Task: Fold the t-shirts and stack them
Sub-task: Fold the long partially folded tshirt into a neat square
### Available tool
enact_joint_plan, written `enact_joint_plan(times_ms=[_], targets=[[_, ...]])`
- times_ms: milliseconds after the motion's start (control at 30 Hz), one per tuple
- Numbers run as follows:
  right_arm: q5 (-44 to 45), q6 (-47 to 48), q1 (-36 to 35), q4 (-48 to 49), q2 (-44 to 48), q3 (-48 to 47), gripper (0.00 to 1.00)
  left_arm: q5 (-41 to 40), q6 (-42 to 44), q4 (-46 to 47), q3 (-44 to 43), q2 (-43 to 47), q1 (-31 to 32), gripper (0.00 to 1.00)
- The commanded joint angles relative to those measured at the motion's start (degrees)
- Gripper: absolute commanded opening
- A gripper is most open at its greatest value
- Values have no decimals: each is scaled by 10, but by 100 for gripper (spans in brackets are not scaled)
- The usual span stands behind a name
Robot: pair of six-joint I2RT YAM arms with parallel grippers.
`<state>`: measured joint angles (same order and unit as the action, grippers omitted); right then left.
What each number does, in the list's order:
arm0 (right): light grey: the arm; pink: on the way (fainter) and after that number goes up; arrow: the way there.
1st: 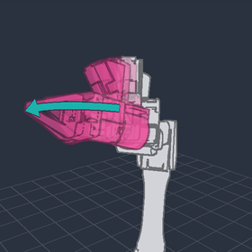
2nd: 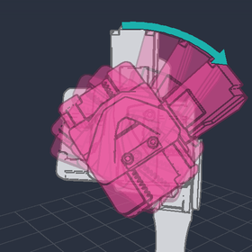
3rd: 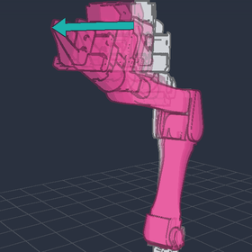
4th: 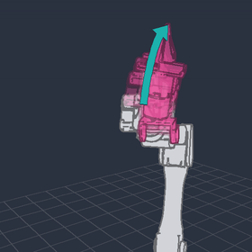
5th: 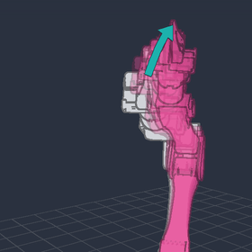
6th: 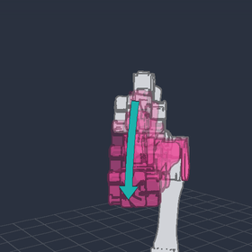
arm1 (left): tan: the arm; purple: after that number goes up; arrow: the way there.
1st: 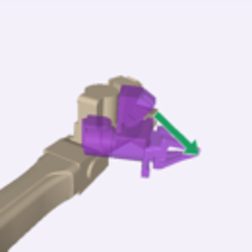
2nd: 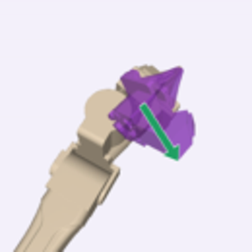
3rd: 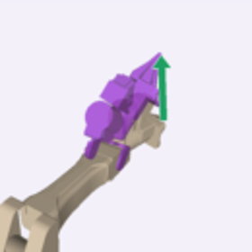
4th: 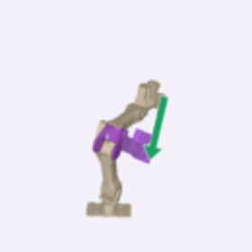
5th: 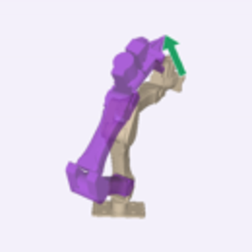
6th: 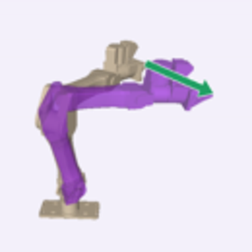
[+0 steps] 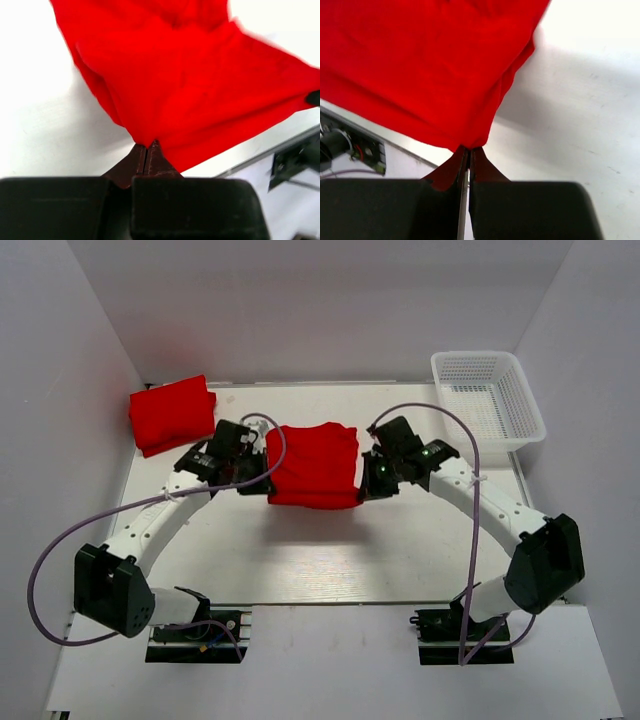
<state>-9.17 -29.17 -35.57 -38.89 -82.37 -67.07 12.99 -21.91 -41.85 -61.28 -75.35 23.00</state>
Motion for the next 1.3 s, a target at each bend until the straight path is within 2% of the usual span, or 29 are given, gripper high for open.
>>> enact_joint_plan(times_ms=[0, 100, 200, 367, 567, 867, 1000, 1100, 1133, 1200, 1233, 1267], targets=[[57, 20, 15, -46, -23, -100, 0, -44, -9, -10, -69, -4, -12, 0], [70, 34, 23, -47, -88, -136, 0, -77, -17, 7, -109, -43, -12, 0], [79, 45, 36, -46, -144, -237, 0, -104, -27, 25, -150, -97, -17, 0], [81, 52, 57, -68, -229, -325, 0, -133, -32, 44, -226, -181, -30, 0], [57, 51, 84, -65, -296, -392, 0, -120, -27, 69, -284, -271, -48, 0], [19, 49, 107, -55, -379, -455, 0, -99, 2, 97, -353, -376, -71, 0], [8, 47, 114, -15, -401, -455, 0, -94, 17, 123, -373, -414, -71, 0], [-6, 54, 118, 25, -416, -460, 0, -121, 23, 128, -401, -437, -76, 0], [-8, 62, 119, 41, -426, -468, 6, -121, 28, 128, -416, -443, -81, 19], [-8, 70, 123, 42, -434, -490, 34, -127, 28, 119, -430, -449, -82, 69], [-8, 71, 123, 43, -443, -496, 68, -127, 28, 113, -436, -455, -82, 99], [-8, 76, 125, 45, -443, -501, 90, -127, 28, 113, -436, -455, -87, 100]])
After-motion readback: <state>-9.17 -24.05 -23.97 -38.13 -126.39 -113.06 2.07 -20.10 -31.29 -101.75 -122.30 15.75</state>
